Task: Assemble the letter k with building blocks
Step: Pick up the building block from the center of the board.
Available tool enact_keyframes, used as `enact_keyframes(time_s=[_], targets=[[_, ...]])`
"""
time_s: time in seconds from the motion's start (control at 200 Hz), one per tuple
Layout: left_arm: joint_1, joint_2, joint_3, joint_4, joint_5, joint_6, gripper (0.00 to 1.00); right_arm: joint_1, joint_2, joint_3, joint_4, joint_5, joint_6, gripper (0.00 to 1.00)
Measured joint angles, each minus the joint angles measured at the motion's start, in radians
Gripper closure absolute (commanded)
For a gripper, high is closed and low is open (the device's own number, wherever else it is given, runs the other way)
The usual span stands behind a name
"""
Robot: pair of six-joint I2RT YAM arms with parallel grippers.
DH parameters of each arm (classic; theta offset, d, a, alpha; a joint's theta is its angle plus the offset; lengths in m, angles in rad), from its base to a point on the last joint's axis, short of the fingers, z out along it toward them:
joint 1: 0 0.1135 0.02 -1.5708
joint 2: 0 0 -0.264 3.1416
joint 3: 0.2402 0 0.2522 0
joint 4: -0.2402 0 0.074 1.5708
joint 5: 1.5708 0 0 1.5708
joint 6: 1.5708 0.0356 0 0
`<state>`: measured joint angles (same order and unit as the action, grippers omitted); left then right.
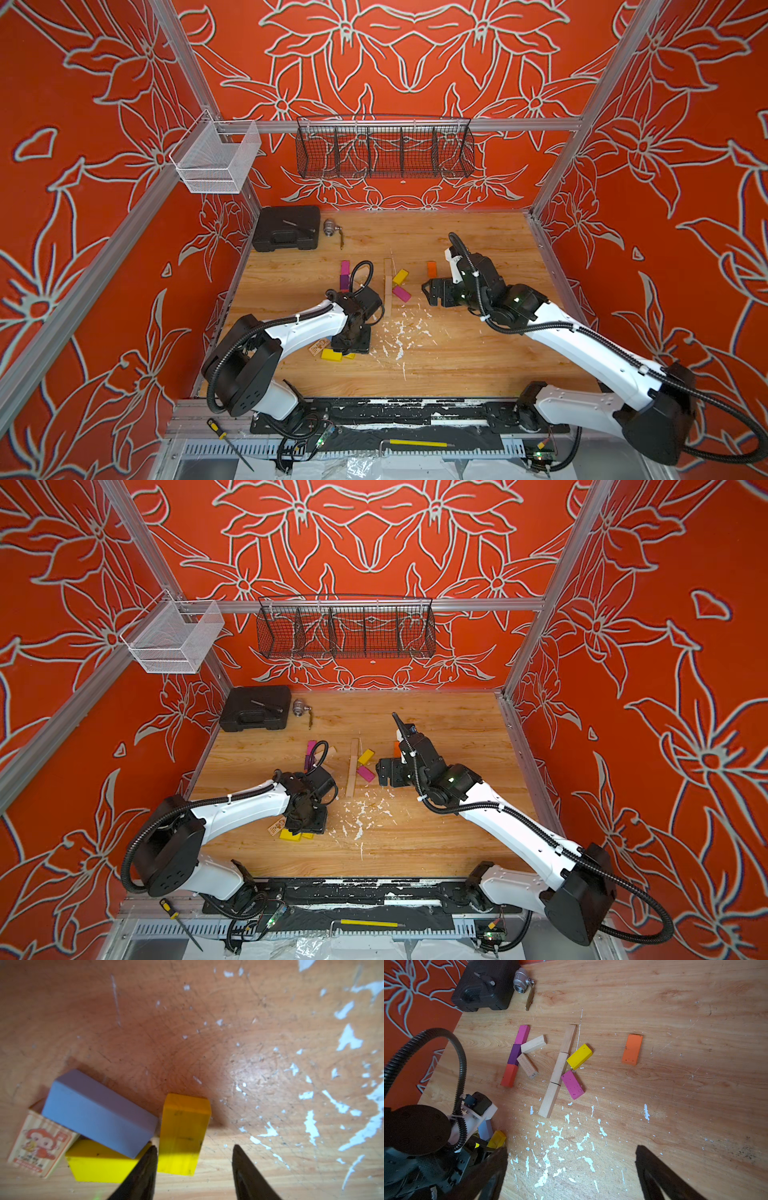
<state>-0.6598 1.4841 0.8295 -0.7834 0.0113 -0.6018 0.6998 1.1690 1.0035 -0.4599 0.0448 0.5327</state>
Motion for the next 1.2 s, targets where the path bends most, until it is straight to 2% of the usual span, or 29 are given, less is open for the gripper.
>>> enact_keyframes(time_s=[0.175,0.255,0.35,0.425,0.691,0.776,0.941,1.201], targets=[[-0.003,0.001,-0.011,0.008,0.002,-0.007,0.49,0.0,0.0,0.0,0.0,0.0,0.003,0.02],[-0.003,0.011,-0.011,0.011,0.002,-0.011,0.53,0.0,0.0,0.0,0.0,0.0,0.004,0.02],[-0.003,0.029,-0.011,0.015,0.001,-0.021,0.64,0.0,0.0,0.0,0.0,0.001,0.004,0.02],[-0.003,0.035,-0.011,0.02,-0.002,-0.035,0.69,0.0,0.0,0.0,-0.001,0.005,0.005,0.02],[-0.017,0.02,0.014,-0.003,-0.017,-0.097,0.73,0.0,-0.011,0.0,-0.008,0.027,0.009,0.02],[-0.052,0.013,0.084,-0.029,-0.034,-0.131,0.73,0.0,-0.026,0.0,-0.012,0.051,0.017,0.02],[-0.13,0.051,0.304,-0.023,-0.068,-0.174,0.73,0.0,-0.104,-0.028,-0.027,0.152,0.051,0.02],[-0.154,0.372,0.667,0.013,-0.094,-0.151,0.73,0.0,-0.295,-0.087,-0.071,0.315,0.078,0.03]])
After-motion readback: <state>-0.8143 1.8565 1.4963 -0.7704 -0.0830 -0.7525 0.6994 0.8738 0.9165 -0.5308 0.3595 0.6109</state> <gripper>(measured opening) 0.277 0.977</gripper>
